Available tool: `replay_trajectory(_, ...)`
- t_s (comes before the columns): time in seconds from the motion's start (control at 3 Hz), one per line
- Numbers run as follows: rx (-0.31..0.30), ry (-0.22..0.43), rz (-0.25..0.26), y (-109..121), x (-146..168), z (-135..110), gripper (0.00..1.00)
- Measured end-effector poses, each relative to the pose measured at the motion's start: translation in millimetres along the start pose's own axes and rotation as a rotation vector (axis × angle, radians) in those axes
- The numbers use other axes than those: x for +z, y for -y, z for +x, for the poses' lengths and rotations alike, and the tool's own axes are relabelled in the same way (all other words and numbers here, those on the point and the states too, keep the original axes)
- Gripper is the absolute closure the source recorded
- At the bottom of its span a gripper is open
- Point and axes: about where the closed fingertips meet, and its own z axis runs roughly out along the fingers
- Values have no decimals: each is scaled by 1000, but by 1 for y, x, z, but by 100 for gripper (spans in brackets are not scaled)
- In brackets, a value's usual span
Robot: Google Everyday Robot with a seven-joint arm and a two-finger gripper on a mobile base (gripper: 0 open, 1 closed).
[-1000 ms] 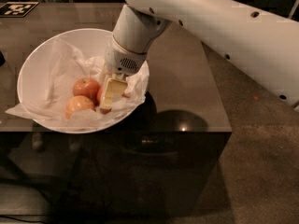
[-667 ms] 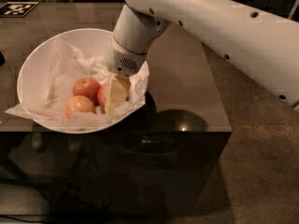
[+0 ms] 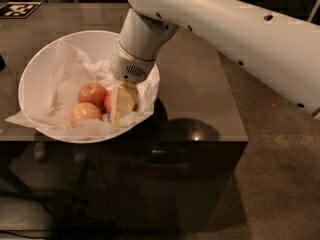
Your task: Pick apple from white bowl
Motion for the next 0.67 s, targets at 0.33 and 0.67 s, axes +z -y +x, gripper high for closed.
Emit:
replay_trajectory(0.33,0,0,0,0,0,0,0)
replay_trajectory(0.67,0,0,0,0,0,0,19)
